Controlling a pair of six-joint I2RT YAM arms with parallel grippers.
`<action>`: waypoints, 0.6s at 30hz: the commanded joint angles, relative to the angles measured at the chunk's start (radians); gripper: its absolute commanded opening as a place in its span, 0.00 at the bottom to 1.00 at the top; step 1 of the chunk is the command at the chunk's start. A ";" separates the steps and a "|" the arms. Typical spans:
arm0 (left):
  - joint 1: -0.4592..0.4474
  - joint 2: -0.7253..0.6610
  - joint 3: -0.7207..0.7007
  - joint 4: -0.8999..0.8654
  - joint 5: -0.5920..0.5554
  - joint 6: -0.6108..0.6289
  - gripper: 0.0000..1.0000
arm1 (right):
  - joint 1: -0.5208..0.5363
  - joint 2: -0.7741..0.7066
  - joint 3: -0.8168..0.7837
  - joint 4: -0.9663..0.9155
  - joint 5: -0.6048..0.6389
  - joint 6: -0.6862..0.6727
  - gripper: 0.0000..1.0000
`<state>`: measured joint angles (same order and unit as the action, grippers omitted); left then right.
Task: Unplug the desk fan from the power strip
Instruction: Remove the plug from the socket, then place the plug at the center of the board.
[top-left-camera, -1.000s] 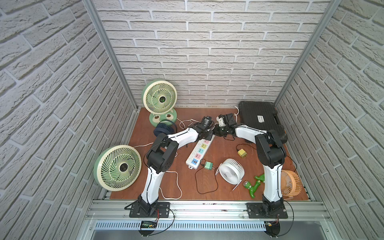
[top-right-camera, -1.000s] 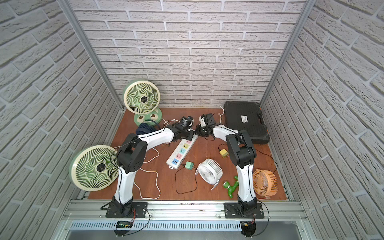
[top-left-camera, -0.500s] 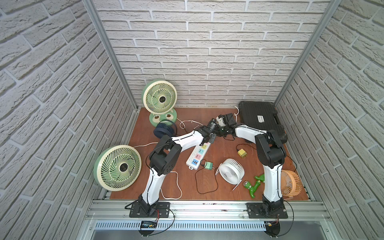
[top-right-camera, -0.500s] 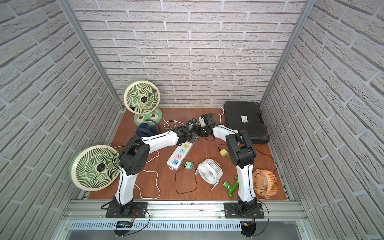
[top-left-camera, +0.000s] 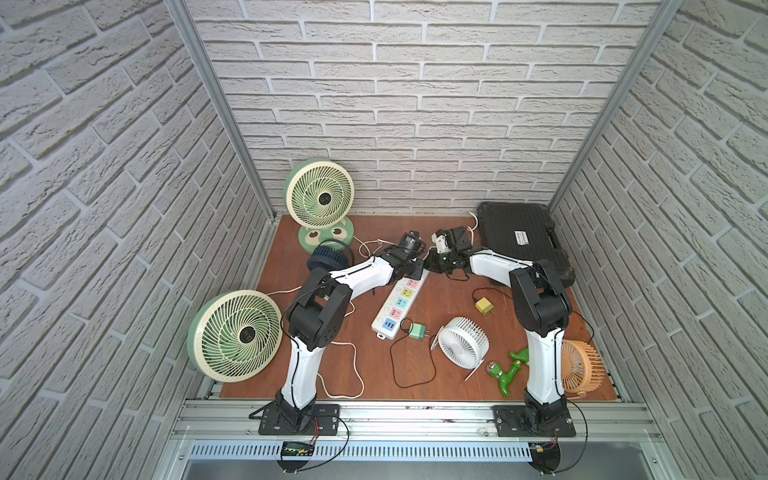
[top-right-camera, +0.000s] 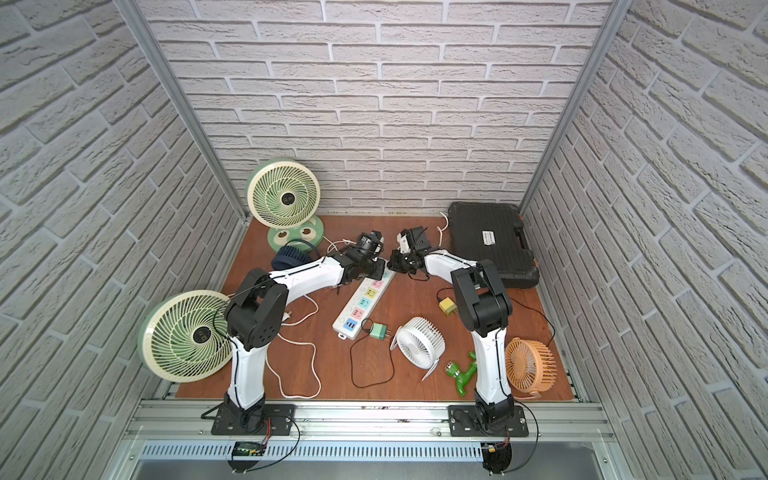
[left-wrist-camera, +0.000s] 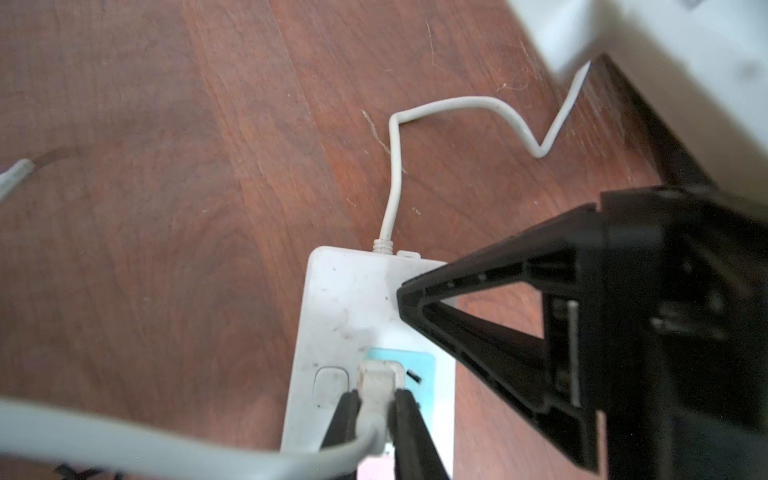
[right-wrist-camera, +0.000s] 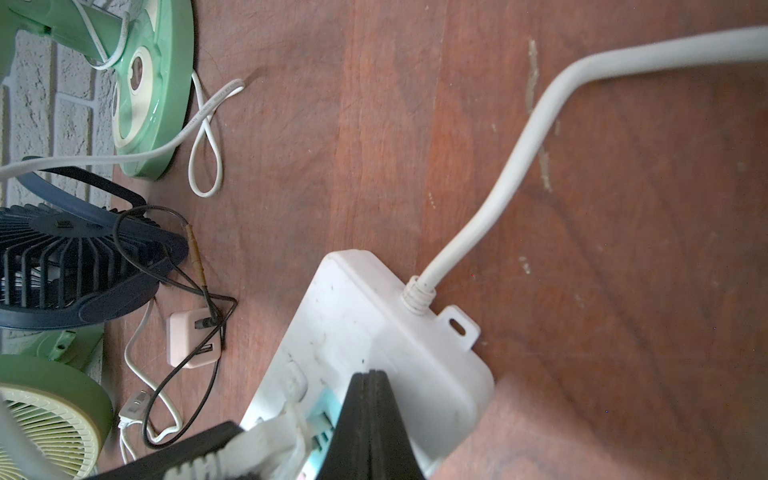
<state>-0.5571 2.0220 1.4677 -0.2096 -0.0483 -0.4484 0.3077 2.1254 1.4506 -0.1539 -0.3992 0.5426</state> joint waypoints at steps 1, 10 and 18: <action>0.017 -0.084 -0.017 0.042 0.007 -0.007 0.00 | 0.010 0.045 -0.013 -0.099 0.036 -0.004 0.04; 0.091 -0.138 0.001 0.000 -0.025 0.028 0.00 | 0.013 0.013 -0.014 -0.111 0.026 -0.009 0.04; 0.196 -0.087 0.107 -0.088 -0.009 0.051 0.00 | 0.016 -0.106 -0.029 -0.110 -0.003 -0.010 0.04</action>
<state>-0.3927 1.9118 1.5249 -0.2779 -0.0563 -0.4198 0.3134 2.0998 1.4437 -0.2089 -0.4011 0.5419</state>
